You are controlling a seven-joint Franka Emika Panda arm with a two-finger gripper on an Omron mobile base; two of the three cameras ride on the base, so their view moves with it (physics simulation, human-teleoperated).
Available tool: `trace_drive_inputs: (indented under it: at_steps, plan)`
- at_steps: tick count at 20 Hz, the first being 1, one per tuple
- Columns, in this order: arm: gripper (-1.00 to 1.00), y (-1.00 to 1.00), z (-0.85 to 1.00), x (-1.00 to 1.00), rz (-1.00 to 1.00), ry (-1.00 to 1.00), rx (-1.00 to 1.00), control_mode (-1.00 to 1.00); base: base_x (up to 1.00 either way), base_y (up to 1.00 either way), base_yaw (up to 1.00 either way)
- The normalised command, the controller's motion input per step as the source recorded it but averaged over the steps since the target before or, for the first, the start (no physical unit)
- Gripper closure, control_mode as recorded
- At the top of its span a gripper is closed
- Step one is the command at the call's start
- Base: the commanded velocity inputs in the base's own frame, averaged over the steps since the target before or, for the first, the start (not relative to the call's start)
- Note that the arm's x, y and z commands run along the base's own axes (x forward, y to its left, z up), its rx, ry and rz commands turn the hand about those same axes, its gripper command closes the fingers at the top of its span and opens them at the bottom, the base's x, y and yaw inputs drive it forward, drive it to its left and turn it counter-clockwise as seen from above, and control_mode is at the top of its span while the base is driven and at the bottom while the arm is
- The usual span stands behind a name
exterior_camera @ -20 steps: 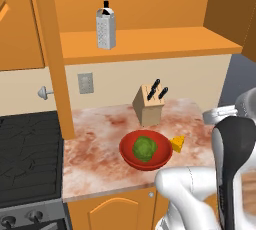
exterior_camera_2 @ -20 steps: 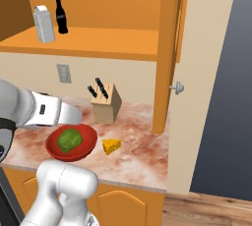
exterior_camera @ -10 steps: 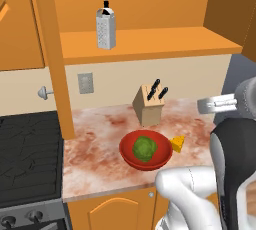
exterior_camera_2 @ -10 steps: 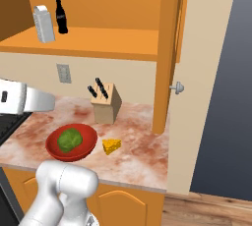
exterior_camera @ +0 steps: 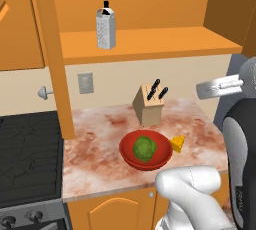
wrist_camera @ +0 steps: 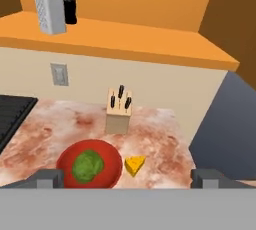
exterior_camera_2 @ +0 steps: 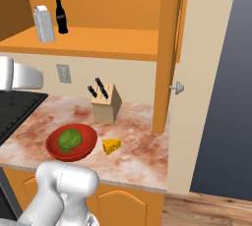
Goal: Pick the cheese from the fridge and the cheese grater from the cabinet and place them next to the salad bowl.
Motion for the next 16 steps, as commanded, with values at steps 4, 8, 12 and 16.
trace_drive_inputs:
  at_steps: [4,8,12,16]
  plan:
    - [-1.0,0.08,-0.01,-0.03,0.19,-0.28,0.0,-1.0,0.0,0.0,0.0]
    - [-1.0,0.01,0.0,-0.01,0.11,-0.32,0.08,-1.0,0.0,0.0,0.0]
    - [-1.0,0.0,0.0,0.0,0.07,-0.18,0.21,-1.0,0.0,0.0,0.0]
    - [-1.0,0.04,0.07,0.0,0.05,-0.08,0.17,-1.0,0.0,0.0,0.0]
